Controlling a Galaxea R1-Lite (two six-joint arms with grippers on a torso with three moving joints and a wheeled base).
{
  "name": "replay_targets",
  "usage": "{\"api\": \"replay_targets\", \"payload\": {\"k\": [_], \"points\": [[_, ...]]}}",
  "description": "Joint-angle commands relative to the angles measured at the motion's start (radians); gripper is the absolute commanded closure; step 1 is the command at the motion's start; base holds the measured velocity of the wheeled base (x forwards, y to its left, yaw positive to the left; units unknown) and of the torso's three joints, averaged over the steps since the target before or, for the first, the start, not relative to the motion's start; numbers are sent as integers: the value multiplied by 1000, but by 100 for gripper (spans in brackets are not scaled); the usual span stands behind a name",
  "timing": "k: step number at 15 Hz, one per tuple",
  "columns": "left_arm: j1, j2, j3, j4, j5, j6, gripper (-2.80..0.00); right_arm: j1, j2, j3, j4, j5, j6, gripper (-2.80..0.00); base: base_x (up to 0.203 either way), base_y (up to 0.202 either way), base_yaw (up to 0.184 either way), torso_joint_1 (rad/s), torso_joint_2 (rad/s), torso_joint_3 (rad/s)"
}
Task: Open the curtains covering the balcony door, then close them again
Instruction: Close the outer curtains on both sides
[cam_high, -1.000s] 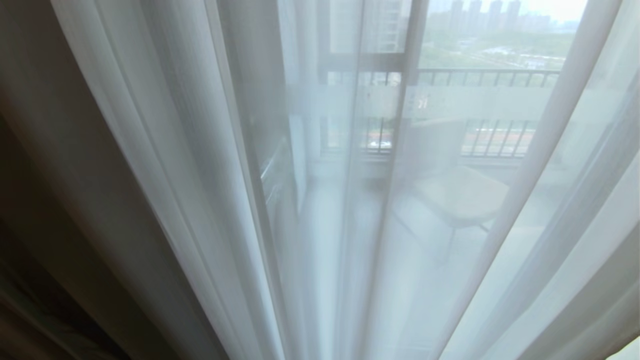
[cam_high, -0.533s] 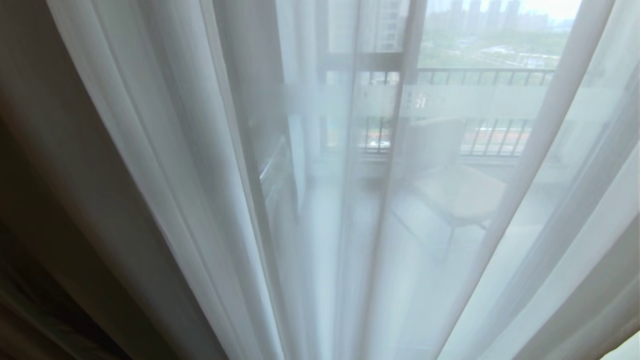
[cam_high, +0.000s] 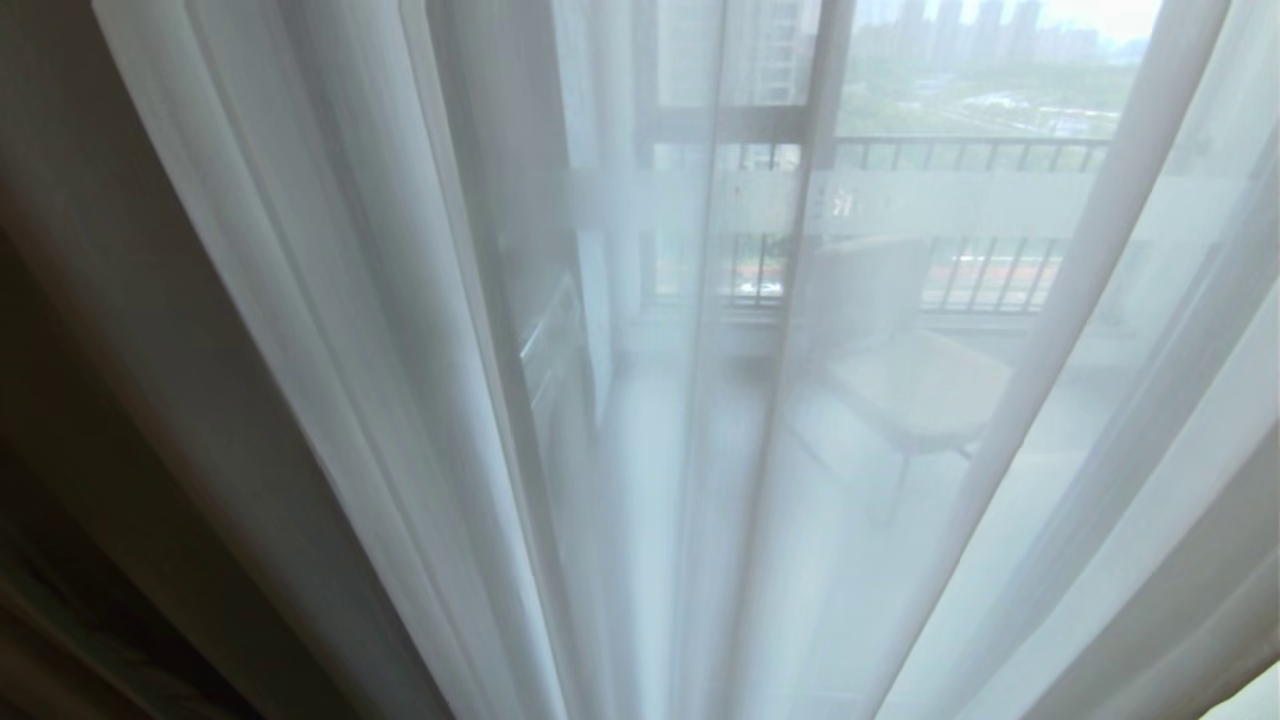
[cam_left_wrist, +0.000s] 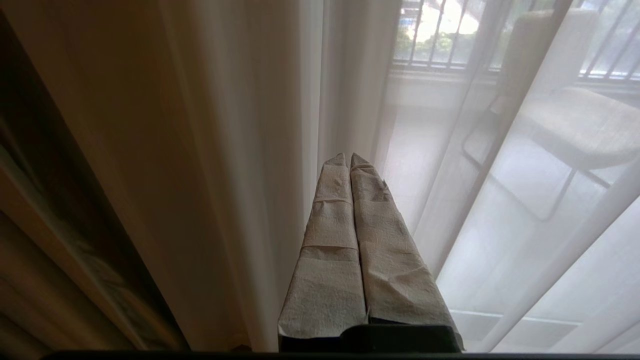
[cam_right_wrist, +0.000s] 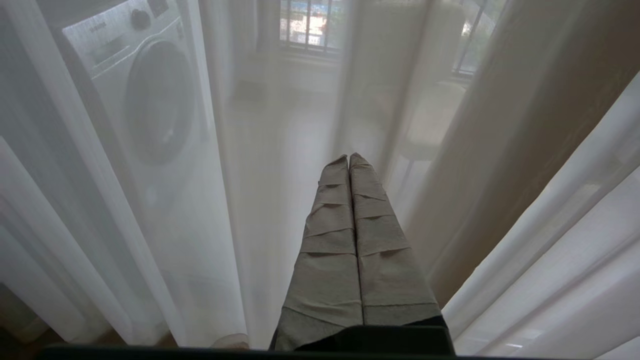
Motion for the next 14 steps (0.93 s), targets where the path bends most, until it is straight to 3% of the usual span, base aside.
{"api": "replay_targets", "payload": {"k": [1, 14], "points": [[0, 0, 1, 0, 1, -1, 0, 0, 0, 0, 0, 1, -1, 0, 0, 0, 0, 0, 0, 0], [2, 0, 0, -2, 1, -5, 0, 0, 0, 0, 0, 1, -1, 0, 0, 0, 0, 0, 0, 0]]}}
